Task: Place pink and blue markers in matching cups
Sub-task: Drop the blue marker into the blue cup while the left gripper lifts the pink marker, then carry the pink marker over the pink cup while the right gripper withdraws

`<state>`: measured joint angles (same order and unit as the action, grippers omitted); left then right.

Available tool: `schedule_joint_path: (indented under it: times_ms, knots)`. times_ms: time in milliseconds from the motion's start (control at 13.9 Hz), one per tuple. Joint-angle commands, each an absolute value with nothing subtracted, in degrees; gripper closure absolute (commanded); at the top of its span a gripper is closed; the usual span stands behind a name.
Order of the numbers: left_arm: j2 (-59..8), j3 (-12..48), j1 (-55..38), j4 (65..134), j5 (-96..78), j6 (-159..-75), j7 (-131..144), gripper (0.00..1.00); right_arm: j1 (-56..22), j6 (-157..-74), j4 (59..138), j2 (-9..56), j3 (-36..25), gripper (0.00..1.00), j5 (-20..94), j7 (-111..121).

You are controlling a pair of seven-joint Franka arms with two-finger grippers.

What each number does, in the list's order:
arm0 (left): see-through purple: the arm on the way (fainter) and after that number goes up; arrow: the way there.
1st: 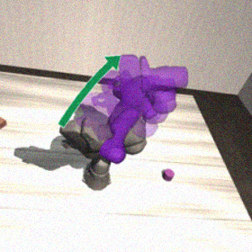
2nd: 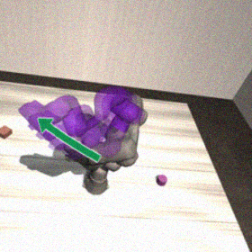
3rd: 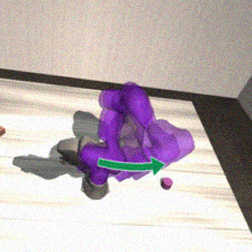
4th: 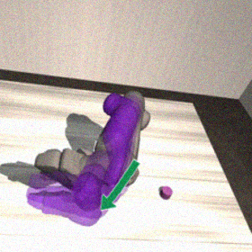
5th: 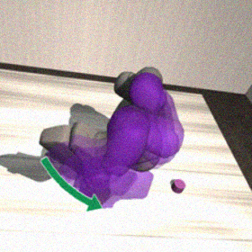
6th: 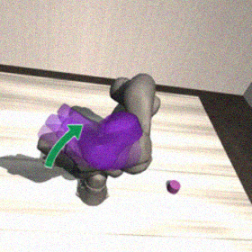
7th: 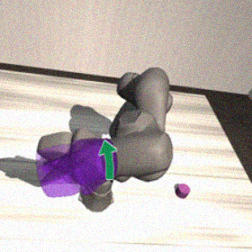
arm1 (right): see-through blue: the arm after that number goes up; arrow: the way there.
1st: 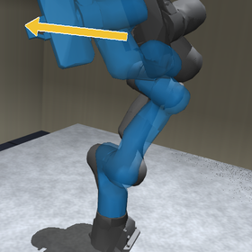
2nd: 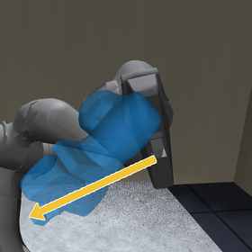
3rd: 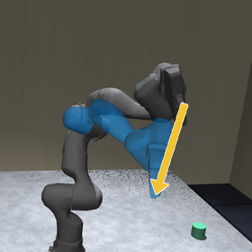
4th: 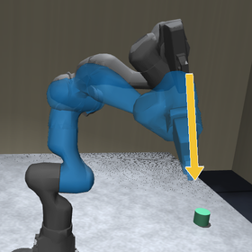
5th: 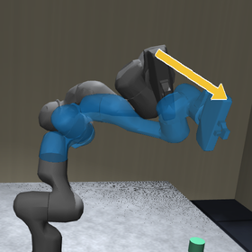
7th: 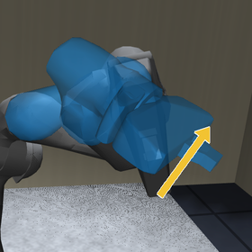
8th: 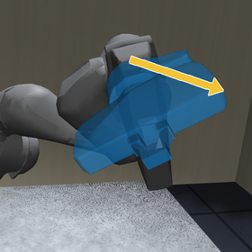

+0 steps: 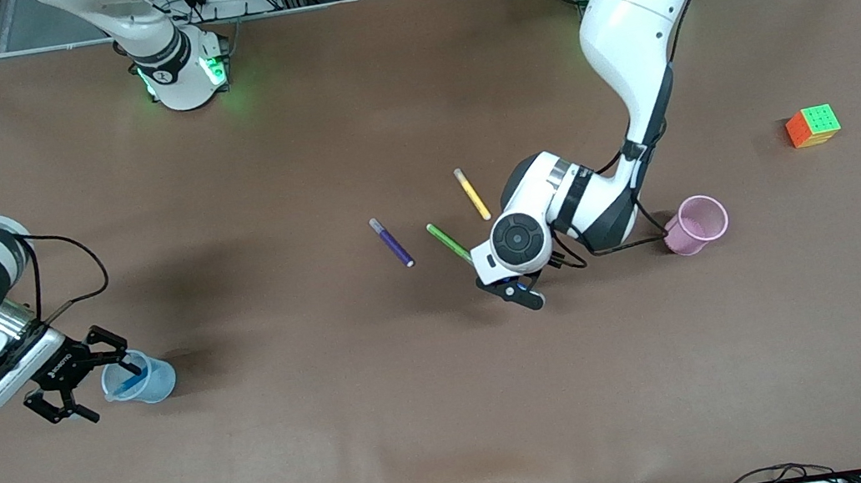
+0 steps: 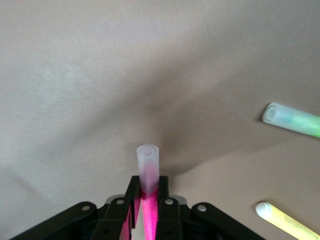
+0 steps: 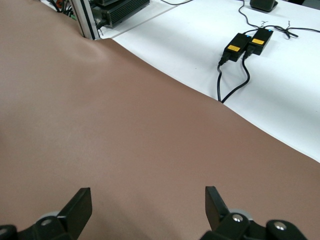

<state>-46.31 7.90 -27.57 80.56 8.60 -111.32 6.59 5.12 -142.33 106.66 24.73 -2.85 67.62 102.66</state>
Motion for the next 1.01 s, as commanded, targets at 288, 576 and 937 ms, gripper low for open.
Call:
schedule_joint_path:
  times_ms: [288, 576, 937]
  knots:
    - [-32.45, 7.65, -21.38, 81.3, 5.39, -103.02, 6.94, 1.0, 4.48, -142.38, 107.58, 19.61, -2.81, 0.0, 51.35, 80.89]
    - [-26.38, 7.65, -14.86, 81.39, 0.0, -101.0, 6.86, 1.0, 4.57, -140.54, 107.49, 17.93, -2.9, 0.0, 44.66, 72.0]
    - [-17.16, 7.82, -7.31, 87.17, 0.79, -100.54, -6.48, 1.0, 4.57, -136.07, 107.31, 15.13, -2.9, 0.0, 35.18, 59.18]
